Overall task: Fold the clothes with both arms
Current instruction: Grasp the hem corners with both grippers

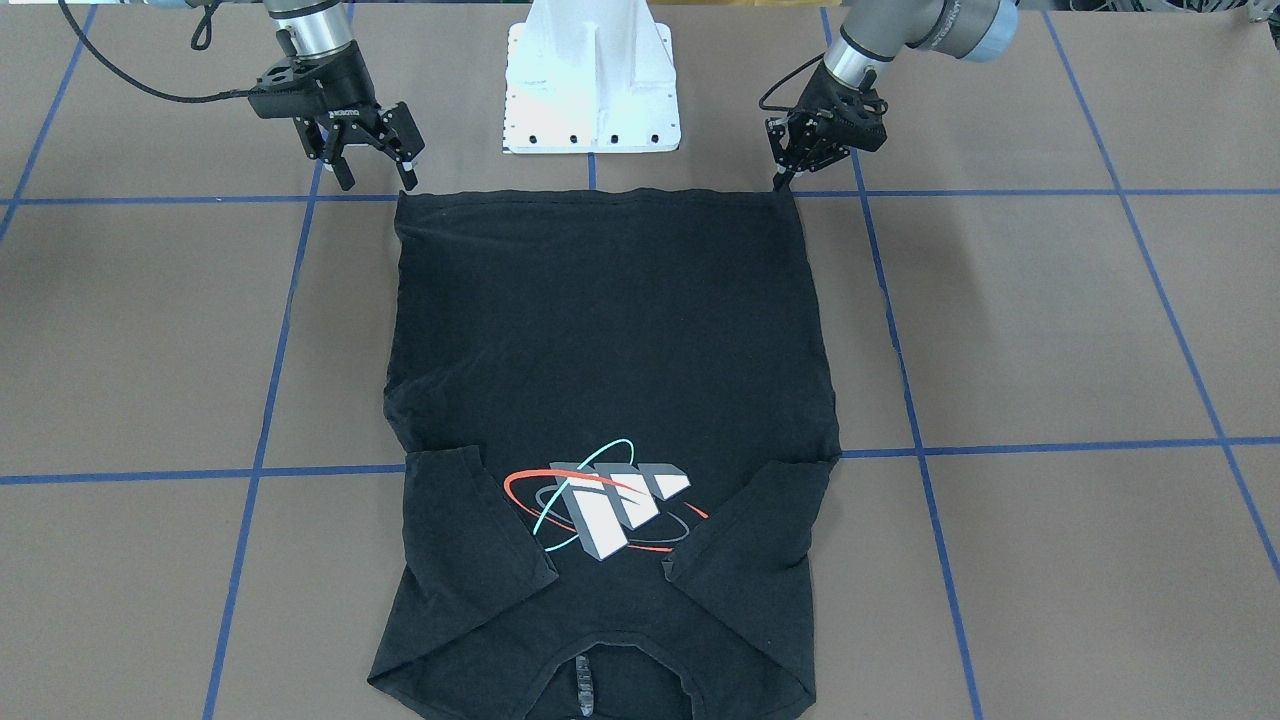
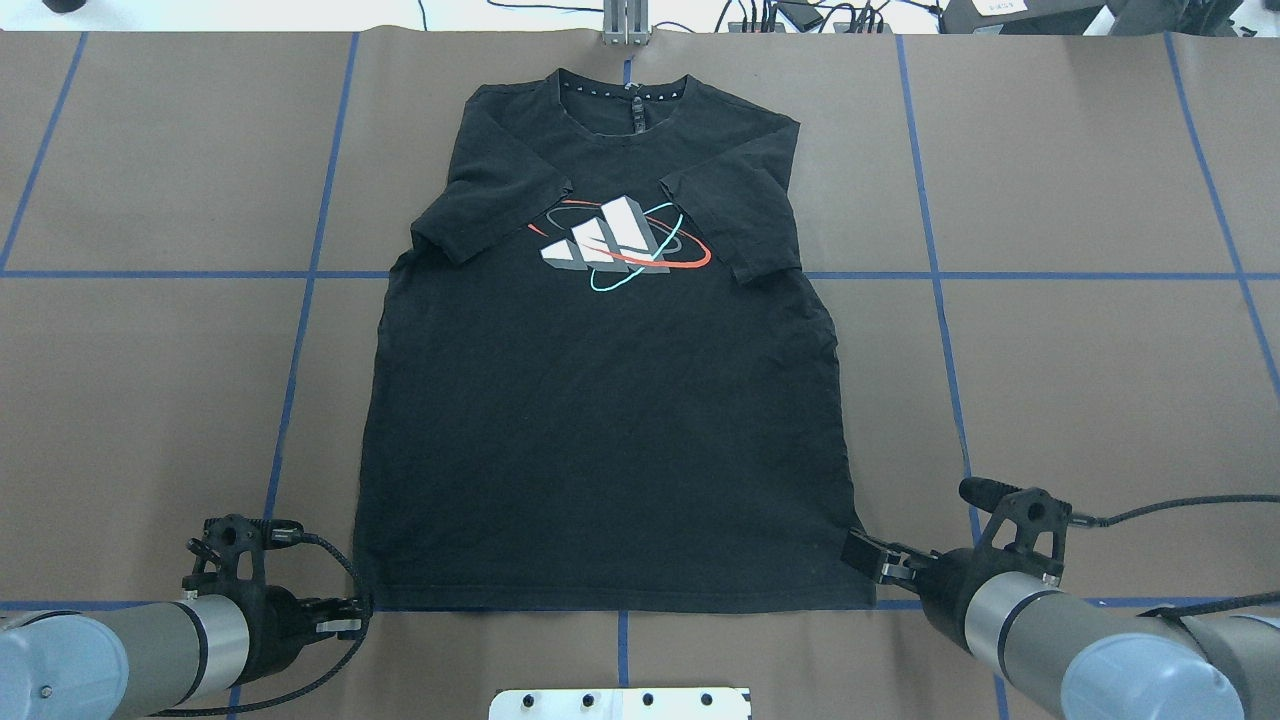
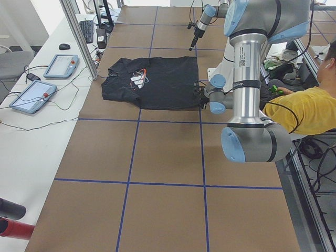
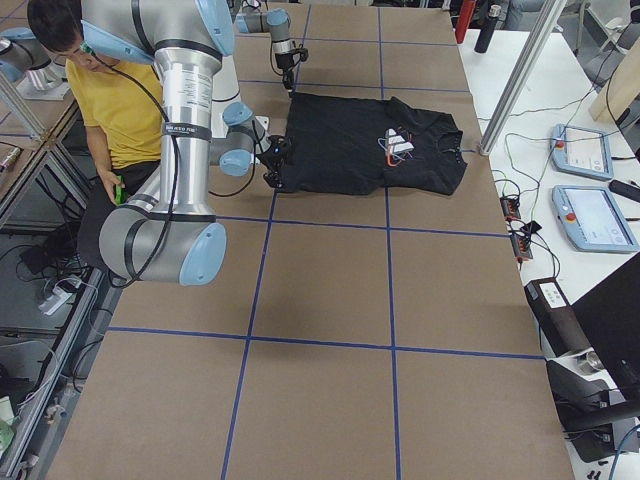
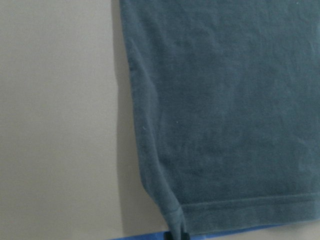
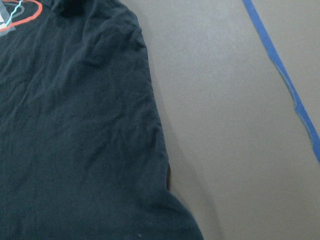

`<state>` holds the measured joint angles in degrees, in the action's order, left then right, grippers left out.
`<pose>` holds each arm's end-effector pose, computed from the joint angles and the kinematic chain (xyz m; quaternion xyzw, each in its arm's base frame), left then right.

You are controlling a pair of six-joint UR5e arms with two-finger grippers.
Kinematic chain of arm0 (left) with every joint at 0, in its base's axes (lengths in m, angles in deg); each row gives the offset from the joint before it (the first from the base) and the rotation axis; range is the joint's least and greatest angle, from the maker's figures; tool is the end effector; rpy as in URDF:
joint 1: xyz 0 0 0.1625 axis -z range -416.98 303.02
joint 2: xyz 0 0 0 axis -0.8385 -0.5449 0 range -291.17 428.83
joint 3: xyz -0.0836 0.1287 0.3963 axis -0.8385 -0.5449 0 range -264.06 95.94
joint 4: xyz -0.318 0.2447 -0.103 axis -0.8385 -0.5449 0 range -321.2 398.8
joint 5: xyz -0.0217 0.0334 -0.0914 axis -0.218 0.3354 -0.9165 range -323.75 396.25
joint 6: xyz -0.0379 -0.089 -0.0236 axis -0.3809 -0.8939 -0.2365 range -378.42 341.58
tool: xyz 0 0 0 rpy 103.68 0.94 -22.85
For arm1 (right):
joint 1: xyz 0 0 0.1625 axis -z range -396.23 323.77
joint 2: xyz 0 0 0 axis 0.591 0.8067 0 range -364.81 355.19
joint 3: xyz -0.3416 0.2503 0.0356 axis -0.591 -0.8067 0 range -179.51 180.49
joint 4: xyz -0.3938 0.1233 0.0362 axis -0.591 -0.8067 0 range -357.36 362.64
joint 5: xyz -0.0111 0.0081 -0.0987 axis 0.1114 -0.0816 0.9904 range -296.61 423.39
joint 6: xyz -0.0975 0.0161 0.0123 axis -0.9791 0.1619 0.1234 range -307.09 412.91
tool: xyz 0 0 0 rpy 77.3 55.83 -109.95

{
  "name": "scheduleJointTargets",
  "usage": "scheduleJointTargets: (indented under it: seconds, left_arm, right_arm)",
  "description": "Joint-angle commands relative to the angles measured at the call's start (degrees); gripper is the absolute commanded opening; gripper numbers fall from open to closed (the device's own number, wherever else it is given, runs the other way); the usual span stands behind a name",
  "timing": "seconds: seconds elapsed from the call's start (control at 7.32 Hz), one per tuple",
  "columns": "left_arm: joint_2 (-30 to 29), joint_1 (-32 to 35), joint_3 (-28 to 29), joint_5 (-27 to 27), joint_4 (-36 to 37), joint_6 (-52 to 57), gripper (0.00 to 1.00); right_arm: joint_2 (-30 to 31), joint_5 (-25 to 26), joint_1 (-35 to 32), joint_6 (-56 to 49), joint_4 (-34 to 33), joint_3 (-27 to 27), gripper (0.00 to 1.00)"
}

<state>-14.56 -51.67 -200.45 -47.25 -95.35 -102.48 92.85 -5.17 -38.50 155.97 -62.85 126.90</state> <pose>0.4376 -0.1858 0.4058 0.0997 0.5213 -0.0253 0.8471 -0.4140 -0.1863 0.3706 0.1242 -0.4542 0.1998 0.8593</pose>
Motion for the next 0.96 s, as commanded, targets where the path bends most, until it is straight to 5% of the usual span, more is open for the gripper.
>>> scheduleJointTargets:
  seconds: [0.0,0.82]
  left_arm:
    - [0.1,-0.1,-0.3,1.8,-0.1,0.0,0.0]
    - [0.2,-0.1,-0.5,2.6,-0.1,0.1,0.0]
  right_arm:
    - [0.1,5.2,5.0,4.8,0.2,-3.3,0.93]
    - [-1.2,8.5,8.8,6.6,0.1,-5.9,0.48]
